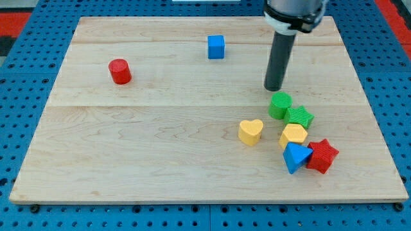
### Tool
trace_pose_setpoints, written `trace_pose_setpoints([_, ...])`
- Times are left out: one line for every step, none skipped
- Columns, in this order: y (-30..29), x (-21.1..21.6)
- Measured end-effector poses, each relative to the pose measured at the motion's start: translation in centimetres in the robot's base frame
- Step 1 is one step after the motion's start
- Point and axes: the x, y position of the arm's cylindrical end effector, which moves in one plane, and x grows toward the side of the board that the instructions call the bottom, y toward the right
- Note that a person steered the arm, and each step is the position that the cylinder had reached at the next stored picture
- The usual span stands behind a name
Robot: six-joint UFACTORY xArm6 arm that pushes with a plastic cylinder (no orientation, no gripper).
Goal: Push the yellow heart towards the yellow hexagon
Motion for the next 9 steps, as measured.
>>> trace_pose_setpoints([0.6, 2.5])
trace_pose_setpoints([0.2, 2.7])
trace_pose_setpoints([-0.5, -0.4])
trace_pose_setpoints([-4.0, 0.4])
trace_pose_setpoints([-6.3, 3.5])
trace_pose_setpoints([-7.3, 3.7])
trace_pose_setpoints([-9.3, 5.9])
trace_pose_setpoints([-10.0, 6.4])
trace_pose_setpoints([-5.5, 8.2])
